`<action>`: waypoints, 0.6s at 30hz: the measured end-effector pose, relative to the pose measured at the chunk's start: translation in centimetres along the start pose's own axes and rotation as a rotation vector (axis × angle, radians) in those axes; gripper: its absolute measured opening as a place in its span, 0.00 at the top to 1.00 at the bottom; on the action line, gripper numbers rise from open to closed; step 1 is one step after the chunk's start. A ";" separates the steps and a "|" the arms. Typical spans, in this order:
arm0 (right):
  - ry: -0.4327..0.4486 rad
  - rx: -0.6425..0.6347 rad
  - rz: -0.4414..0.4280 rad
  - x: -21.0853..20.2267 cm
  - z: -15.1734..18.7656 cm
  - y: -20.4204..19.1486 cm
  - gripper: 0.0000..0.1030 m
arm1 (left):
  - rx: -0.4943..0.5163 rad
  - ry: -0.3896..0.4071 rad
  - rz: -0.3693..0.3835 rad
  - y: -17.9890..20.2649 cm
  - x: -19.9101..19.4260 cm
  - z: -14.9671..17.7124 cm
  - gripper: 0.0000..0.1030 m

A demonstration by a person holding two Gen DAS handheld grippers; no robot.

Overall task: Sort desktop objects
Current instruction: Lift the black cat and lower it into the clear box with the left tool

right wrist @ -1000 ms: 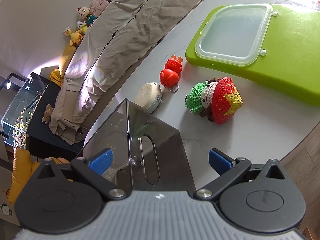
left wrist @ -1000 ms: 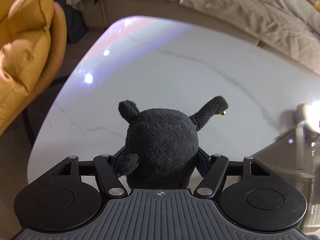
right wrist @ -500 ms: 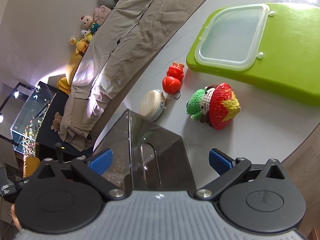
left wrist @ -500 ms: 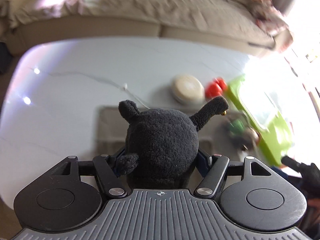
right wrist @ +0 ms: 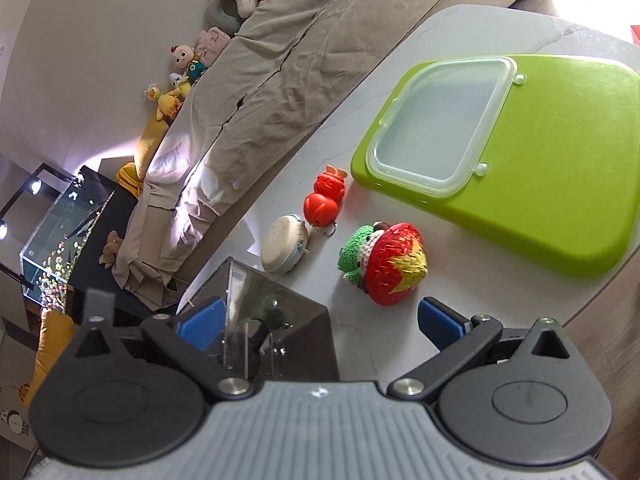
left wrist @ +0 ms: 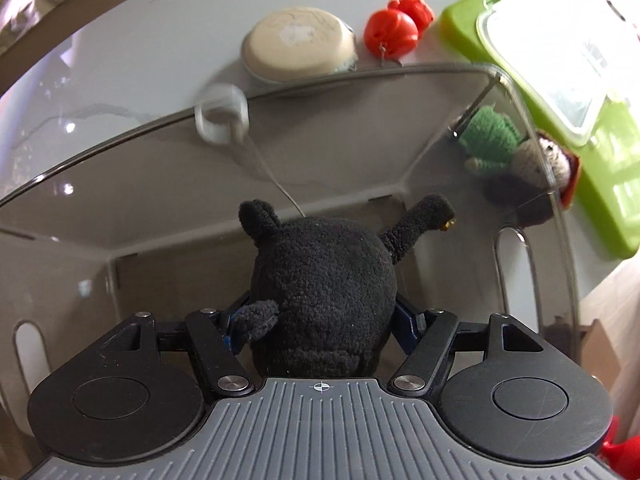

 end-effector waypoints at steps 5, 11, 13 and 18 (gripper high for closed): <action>-0.021 -0.025 0.010 0.9 -0.3 0.3 0.00 | 0.030 0.006 -0.021 1.0 1.4 -0.4 0.28; -0.045 -0.058 0.019 2.6 -0.7 -0.1 0.00 | 0.029 0.002 -0.016 1.1 2.6 -1.1 0.27; -0.051 -0.060 0.015 3.0 -0.7 -0.3 0.00 | 0.029 -0.001 -0.008 1.1 2.9 -1.1 0.24; -0.069 -0.074 0.026 4.0 -0.5 -0.5 0.00 | 0.063 0.028 -0.033 0.5 2.5 -1.1 0.09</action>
Point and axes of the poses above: each gripper's, at about its wrist camera, not at the fingertips, and x roughly the way its jaws point, y to its right, z to its underside, the point moved 10 cm from there along x, roughly the way its jaws point, and after that the axes turned 6 degrees about -z, right-handed, at the moved point
